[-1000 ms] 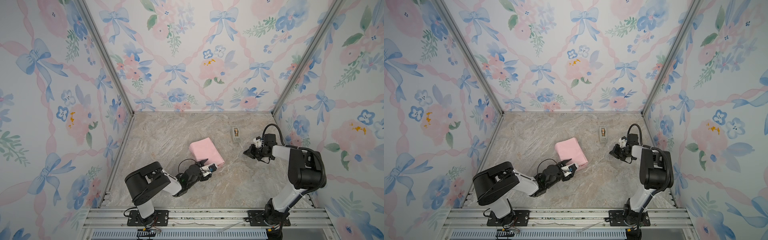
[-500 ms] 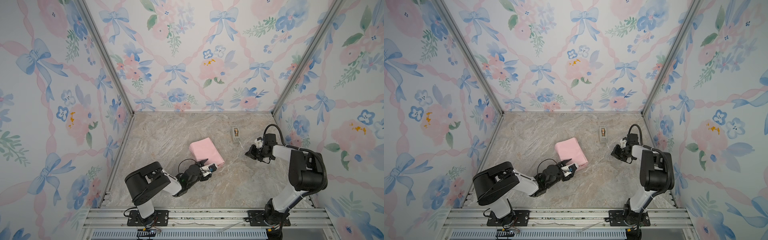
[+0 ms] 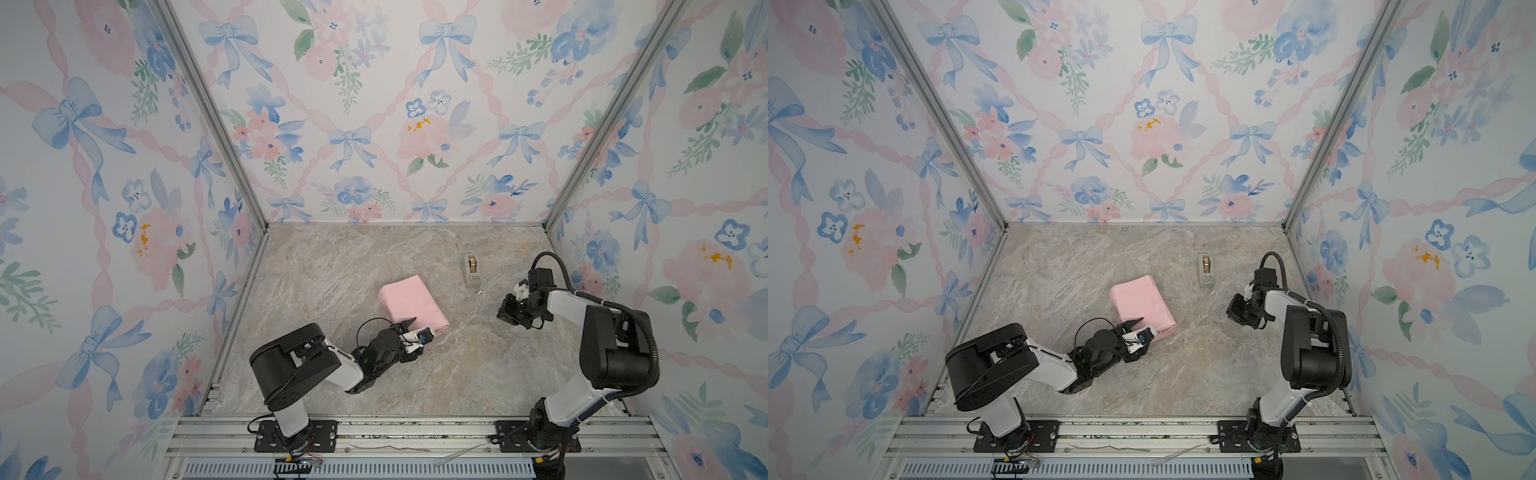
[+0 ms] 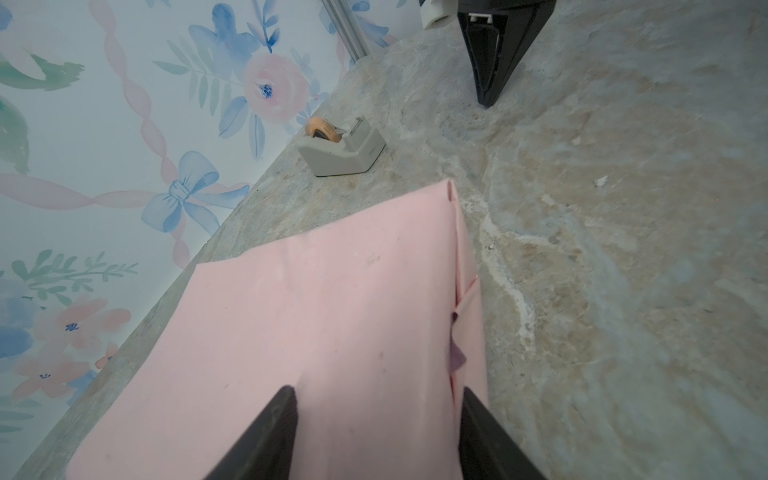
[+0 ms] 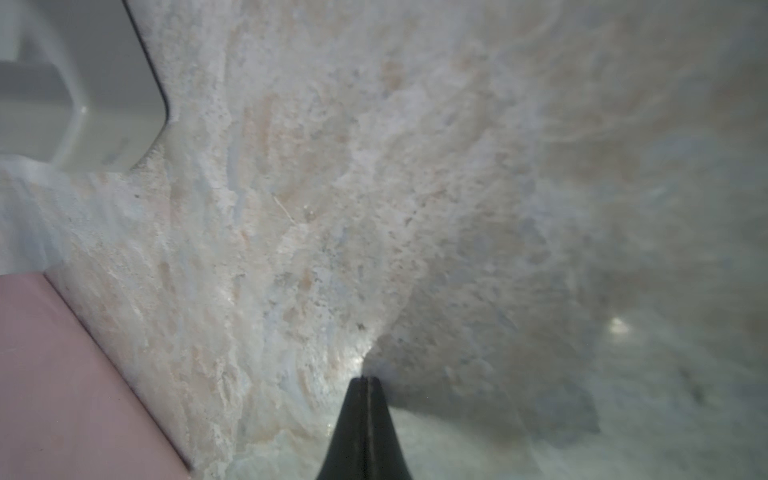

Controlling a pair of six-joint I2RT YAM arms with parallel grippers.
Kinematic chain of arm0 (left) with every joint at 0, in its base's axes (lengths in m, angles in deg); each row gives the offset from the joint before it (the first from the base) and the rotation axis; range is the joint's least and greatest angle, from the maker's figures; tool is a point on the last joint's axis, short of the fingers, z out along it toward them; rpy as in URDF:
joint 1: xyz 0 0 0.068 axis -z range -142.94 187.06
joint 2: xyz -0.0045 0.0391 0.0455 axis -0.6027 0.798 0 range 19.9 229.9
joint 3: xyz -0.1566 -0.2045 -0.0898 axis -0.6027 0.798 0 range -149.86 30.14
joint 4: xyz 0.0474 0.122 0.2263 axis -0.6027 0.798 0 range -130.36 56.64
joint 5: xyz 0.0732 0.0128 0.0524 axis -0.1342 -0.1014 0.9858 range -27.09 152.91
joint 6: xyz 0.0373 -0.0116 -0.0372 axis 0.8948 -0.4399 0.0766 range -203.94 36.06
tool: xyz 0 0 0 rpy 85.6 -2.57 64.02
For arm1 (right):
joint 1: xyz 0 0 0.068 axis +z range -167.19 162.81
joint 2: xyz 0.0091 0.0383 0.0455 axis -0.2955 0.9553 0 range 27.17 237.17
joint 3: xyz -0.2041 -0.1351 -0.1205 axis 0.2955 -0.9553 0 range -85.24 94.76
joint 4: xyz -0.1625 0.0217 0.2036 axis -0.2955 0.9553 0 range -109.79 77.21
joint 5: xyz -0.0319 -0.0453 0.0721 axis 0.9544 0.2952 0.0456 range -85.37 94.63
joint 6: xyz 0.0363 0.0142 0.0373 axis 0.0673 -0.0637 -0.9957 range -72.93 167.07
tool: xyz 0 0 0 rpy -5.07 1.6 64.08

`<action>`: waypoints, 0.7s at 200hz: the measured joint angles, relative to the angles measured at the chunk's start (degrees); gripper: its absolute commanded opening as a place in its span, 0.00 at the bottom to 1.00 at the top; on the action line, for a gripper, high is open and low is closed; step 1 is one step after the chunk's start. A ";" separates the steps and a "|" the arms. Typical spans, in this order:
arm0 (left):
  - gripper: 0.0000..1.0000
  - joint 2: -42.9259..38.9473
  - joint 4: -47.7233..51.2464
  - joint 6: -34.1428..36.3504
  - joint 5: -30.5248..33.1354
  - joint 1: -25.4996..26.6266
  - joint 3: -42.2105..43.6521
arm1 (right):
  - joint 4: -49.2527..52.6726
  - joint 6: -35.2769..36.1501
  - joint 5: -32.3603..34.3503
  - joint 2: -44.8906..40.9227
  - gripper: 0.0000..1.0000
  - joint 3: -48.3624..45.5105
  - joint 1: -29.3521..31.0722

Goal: Wrap the gift box in paper

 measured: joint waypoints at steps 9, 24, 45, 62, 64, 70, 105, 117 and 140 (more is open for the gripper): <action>0.61 0.00 0.00 0.11 0.00 0.00 0.00 | 1.42 0.20 1.09 -0.59 0.00 0.00 -0.02; 0.61 0.00 0.00 0.17 -0.02 0.00 0.00 | 3.23 0.85 1.66 -1.97 0.00 -0.15 0.00; 0.61 0.00 0.00 0.17 -0.02 0.00 0.00 | 4.72 2.23 1.07 -4.87 0.00 -0.48 0.22; 0.61 0.00 0.00 0.17 -0.04 0.00 0.00 | 5.64 3.80 -0.15 -7.32 0.06 -0.31 0.28; 0.61 0.00 0.00 0.17 -0.04 0.00 0.00 | 5.79 4.00 -0.28 -7.54 0.07 -0.22 0.28; 0.61 0.00 0.00 0.17 -0.04 0.00 0.00 | 6.03 4.68 -0.70 -8.13 0.14 0.02 0.33; 0.61 -0.02 0.02 0.17 -0.24 -0.07 0.00 | 2.14 11.58 -4.79 -9.01 0.36 1.25 1.46; 0.61 -0.02 0.02 0.17 -0.37 -0.07 0.00 | 0.00 13.25 -6.43 -8.50 0.37 1.66 1.44; 0.61 -0.02 0.04 0.20 -0.44 -0.07 -0.02 | -4.28 17.22 -8.92 -4.61 0.43 4.52 1.44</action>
